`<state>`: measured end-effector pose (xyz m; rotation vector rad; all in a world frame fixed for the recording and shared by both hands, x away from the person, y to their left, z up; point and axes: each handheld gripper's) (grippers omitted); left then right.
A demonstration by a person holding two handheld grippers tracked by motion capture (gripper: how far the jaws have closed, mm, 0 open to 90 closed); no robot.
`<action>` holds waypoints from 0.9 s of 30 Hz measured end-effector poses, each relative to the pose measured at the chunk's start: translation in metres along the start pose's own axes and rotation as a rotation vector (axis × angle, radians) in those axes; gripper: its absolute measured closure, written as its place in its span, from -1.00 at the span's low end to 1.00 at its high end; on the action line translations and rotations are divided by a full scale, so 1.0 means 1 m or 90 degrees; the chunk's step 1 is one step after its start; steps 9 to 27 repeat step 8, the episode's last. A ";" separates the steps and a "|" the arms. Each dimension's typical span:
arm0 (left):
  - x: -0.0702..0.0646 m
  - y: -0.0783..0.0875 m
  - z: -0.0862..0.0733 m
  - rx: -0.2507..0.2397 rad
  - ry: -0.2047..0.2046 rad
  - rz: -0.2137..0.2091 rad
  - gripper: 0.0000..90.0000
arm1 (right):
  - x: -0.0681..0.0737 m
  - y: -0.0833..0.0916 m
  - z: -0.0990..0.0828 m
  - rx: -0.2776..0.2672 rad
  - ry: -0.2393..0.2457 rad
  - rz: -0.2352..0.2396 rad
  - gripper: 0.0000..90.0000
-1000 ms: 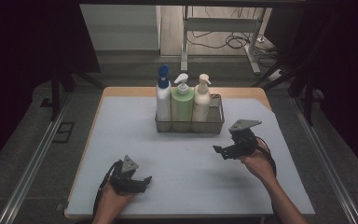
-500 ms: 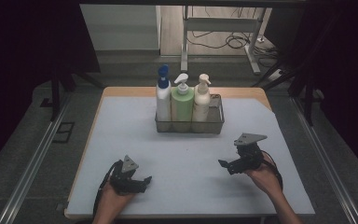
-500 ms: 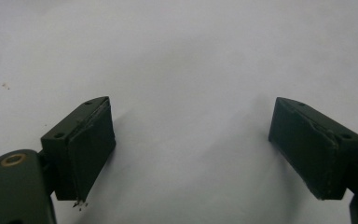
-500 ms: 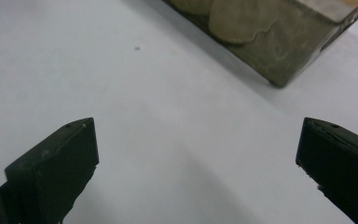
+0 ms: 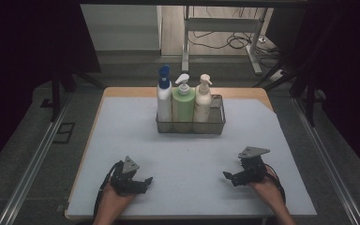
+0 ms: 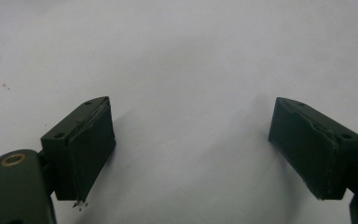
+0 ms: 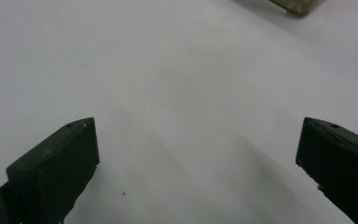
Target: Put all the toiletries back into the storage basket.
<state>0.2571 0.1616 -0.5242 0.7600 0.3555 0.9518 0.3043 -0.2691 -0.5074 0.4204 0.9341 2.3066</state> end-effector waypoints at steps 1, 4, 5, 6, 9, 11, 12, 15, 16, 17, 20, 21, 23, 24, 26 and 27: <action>0.000 0.000 0.000 0.000 0.000 0.000 -0.69 | -0.001 -0.002 -0.003 0.001 -0.001 -0.003 -1.00; 0.000 0.000 0.000 0.000 0.000 0.000 -0.69 | -0.002 -0.005 -0.010 0.014 -0.001 -0.010 -1.00; 0.000 0.000 0.000 0.000 0.000 0.000 -0.69 | -0.002 -0.006 -0.012 0.013 -0.004 -0.011 -1.00; 0.000 0.000 0.000 0.000 0.000 0.000 -0.69 | -0.003 -0.006 -0.013 0.008 -0.011 -0.006 -1.00; 0.000 0.000 0.000 0.002 -0.001 -0.001 -0.69 | -0.003 -0.006 -0.014 0.008 -0.012 -0.007 -1.00; 0.000 0.000 0.000 0.002 -0.001 -0.001 -0.69 | -0.003 -0.006 -0.014 0.008 -0.012 -0.007 -1.00; 0.000 0.000 0.000 0.002 -0.001 -0.001 -0.69 | -0.003 -0.006 -0.014 0.008 -0.012 -0.007 -1.00; 0.000 0.000 0.000 0.002 -0.001 -0.001 -0.69 | -0.003 -0.006 -0.014 0.008 -0.012 -0.007 -1.00; 0.000 0.000 0.000 0.002 -0.001 -0.001 -0.69 | -0.003 -0.006 -0.014 0.008 -0.012 -0.007 -1.00; 0.000 0.000 0.000 0.002 -0.001 -0.001 -0.69 | -0.003 -0.006 -0.014 0.008 -0.012 -0.007 -1.00; 0.000 0.000 0.000 0.002 -0.001 -0.001 -0.69 | -0.003 -0.006 -0.014 0.008 -0.012 -0.007 -1.00; 0.000 0.000 0.000 0.002 -0.001 -0.001 -0.69 | -0.003 -0.006 -0.014 0.008 -0.012 -0.007 -1.00; 0.000 0.000 0.000 0.002 -0.001 -0.001 -0.69 | -0.003 -0.006 -0.014 0.008 -0.012 -0.007 -1.00; 0.000 0.000 0.000 0.002 -0.001 -0.001 -0.69 | -0.003 -0.006 -0.014 0.008 -0.012 -0.007 -1.00; 0.000 0.000 0.000 0.002 -0.001 -0.001 -0.69 | -0.003 -0.006 -0.014 0.008 -0.012 -0.007 -1.00; 0.000 0.000 0.000 0.002 -0.001 -0.001 -0.69 | -0.003 -0.006 -0.014 0.008 -0.012 -0.007 -1.00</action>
Point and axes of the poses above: each handheld gripper's, and its own axes: y roughly backward along the jaws, z roughly out of its top, x roughly to its left, and after that the axes turned 6 degrees about z, right-handed
